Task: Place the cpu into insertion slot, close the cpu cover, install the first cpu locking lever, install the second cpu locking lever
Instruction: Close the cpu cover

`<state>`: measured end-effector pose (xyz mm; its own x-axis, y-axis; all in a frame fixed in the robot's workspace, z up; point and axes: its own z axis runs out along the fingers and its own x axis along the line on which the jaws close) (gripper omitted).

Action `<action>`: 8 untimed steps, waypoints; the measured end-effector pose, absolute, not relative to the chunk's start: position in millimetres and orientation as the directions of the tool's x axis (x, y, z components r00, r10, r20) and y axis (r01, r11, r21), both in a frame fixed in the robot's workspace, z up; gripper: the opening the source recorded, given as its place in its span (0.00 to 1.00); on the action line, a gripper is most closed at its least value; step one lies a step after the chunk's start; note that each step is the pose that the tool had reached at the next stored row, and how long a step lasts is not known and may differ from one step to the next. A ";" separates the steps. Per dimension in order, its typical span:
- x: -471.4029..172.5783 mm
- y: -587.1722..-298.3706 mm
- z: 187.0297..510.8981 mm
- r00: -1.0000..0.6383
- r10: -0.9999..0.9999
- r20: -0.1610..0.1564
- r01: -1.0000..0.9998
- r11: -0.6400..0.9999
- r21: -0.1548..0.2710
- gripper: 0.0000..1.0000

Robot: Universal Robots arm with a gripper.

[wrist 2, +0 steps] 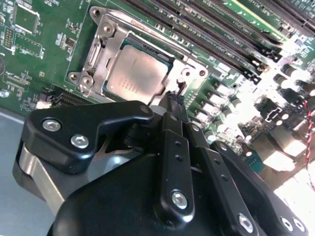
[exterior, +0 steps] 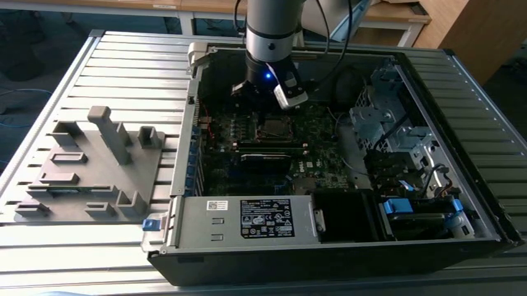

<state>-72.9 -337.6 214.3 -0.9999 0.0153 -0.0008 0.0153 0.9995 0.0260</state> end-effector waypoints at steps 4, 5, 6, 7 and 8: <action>-72.9 -337.6 214.7 -1.000 0.015 -0.001 0.015 1.000 0.026 0.11; -72.8 -337.6 214.7 -1.000 0.015 -0.001 0.015 1.000 0.026 0.11; -72.6 -337.6 214.8 -1.000 0.015 -0.001 0.015 1.000 0.026 0.11; -72.0 -337.6 214.8 -1.000 0.015 -0.001 0.015 1.000 0.026 0.11; -71.1 -337.6 214.8 -1.000 0.015 -0.001 0.015 1.000 0.026 0.11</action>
